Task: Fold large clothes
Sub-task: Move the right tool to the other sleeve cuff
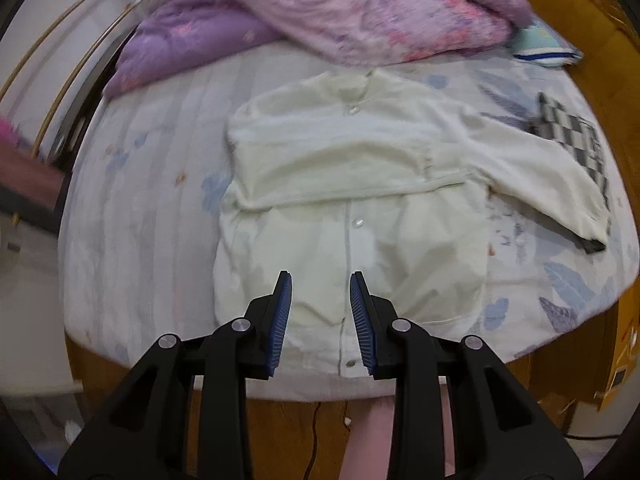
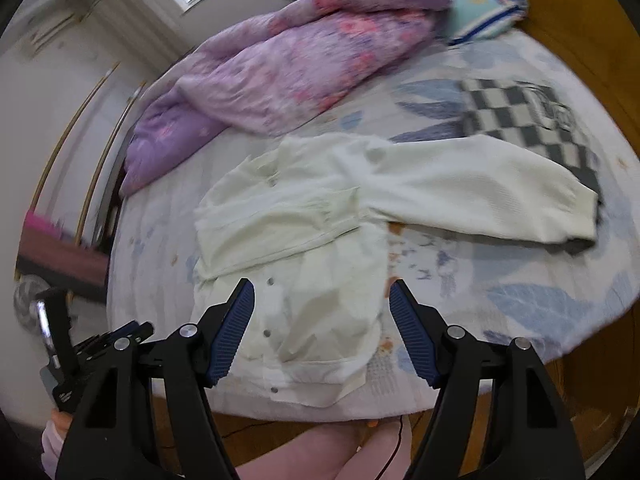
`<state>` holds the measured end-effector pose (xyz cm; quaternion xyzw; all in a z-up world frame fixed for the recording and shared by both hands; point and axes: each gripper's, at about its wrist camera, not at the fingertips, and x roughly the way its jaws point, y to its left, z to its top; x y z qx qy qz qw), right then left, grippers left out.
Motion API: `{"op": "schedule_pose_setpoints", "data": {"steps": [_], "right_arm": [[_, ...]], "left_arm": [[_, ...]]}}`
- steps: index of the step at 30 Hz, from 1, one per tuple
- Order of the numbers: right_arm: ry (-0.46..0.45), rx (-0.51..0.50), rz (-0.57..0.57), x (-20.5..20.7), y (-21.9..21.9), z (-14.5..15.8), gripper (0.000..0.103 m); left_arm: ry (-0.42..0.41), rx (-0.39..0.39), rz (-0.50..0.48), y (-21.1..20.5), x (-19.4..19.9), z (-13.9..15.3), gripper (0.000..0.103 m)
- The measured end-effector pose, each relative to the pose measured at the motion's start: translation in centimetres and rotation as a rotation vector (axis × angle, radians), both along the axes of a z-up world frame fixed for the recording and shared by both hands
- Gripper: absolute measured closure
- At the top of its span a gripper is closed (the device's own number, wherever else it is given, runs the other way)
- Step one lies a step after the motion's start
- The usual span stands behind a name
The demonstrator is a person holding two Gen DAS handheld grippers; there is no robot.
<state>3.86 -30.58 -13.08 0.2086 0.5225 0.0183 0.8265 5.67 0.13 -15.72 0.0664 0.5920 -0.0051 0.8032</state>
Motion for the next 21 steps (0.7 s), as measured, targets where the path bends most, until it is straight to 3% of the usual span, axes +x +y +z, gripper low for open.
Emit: {"op": "schedule_pose_setpoints", "data": {"steps": [4, 9, 14, 21], "right_arm": [[-0.018, -0.011, -0.137, -2.8, -2.6, 0.7, 0.036], [-0.031, -0.032, -0.308, -7.1, -5.9, 1.5, 0.036], [-0.039, -0.035, -0.479, -11.0, -9.6, 2.0, 0.036], [-0.050, -0.022, -0.605, -13.7, -14.9, 1.7, 0.032]], "left_arm": [[-0.040, -0.027, -0.099, -1.8, 0.0, 1.2, 0.072], [-0.048, -0.052, -0.273, -5.0, -0.1, 0.5, 0.071], [-0.039, -0.077, -0.363, -7.9, -0.6, 0.0, 0.071], [-0.021, -0.085, -0.416, -12.1, 0.6, -0.4, 0.071]]}}
